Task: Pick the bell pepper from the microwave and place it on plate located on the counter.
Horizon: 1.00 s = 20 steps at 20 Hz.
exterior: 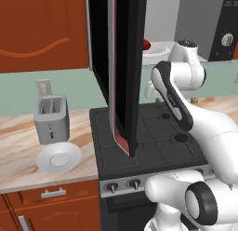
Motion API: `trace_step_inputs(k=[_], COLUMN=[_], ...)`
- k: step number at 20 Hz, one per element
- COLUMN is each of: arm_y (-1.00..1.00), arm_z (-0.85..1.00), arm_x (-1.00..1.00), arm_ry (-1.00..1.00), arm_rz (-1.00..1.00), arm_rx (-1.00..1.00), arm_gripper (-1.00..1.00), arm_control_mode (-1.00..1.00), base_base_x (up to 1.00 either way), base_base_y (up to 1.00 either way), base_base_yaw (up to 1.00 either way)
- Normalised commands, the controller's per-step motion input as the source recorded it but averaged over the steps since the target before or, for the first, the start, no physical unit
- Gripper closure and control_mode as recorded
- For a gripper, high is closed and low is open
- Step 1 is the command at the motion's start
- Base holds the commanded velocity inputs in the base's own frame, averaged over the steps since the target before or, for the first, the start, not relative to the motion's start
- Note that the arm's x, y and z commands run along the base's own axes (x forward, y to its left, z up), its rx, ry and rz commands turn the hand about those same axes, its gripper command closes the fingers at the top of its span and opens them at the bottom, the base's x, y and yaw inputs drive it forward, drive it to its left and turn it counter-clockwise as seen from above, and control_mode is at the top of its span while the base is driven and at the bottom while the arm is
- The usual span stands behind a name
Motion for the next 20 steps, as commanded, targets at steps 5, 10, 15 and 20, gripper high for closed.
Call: trace_step_inputs(k=[5,10,15,20], arm_y=[-0.07,-0.11,0.03,-0.04], arm_z=[0.10,0.79,1.00,0.98], arm_x=[-0.31,-0.62,-0.34,-0.06], arm_ry=[-0.20,-0.53,-0.53,-0.48], arm_rz=[0.00,0.02,0.09,0.12], arm_rx=[0.03,0.10,0.06,0.02], arm_gripper=[-1.00,-1.00,-1.00,-1.00], arm_control_mode=[-1.00,-1.00,-1.00,-1.00], base_base_x=[0.00,0.00,0.00,0.00], base_base_y=[0.00,0.00,0.00,0.00], base_base_yaw=[0.00,0.00,0.00,0.00])
